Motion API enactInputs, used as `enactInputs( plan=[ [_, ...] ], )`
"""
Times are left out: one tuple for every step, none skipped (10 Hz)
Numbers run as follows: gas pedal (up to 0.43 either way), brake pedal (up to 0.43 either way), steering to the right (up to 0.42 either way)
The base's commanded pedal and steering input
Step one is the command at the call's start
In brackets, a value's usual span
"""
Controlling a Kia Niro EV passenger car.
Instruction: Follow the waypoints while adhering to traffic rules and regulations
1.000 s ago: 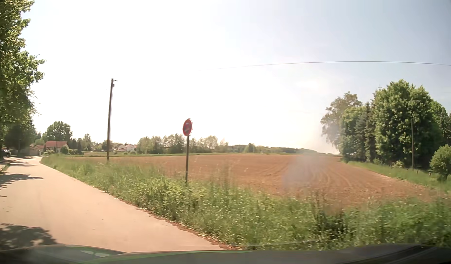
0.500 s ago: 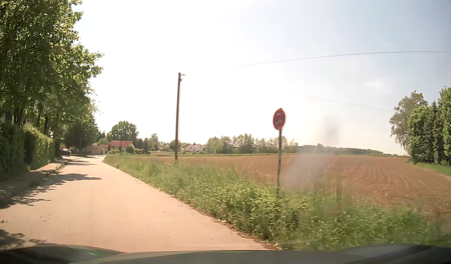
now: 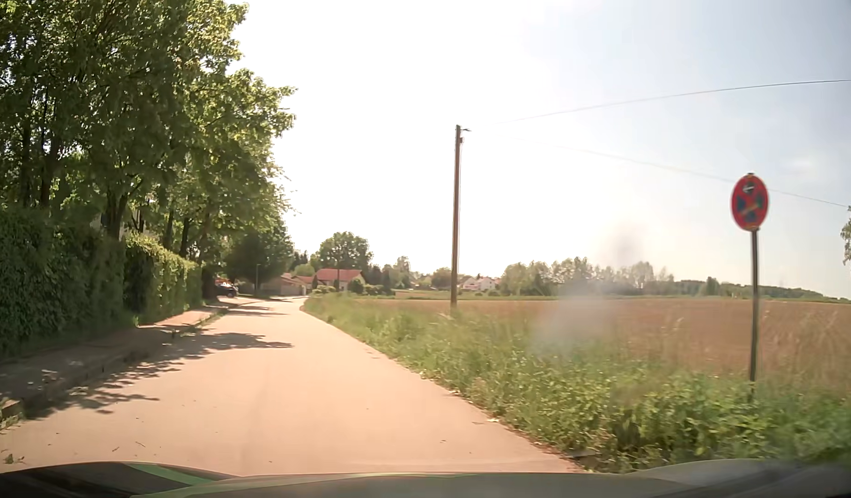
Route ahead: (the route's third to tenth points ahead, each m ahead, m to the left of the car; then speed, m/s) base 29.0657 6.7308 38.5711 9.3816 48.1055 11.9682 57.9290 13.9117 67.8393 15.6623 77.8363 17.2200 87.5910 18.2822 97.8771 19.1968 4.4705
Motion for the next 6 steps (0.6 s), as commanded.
enactInputs(
  plan=[
    [0.228,0.000,-0.270],
    [0.240,0.000,-0.227],
    [0.240,0.000,-0.190],
    [0.248,0.000,-0.159],
    [0.248,0.000,-0.126],
    [0.248,0.000,-0.100]
  ],
)
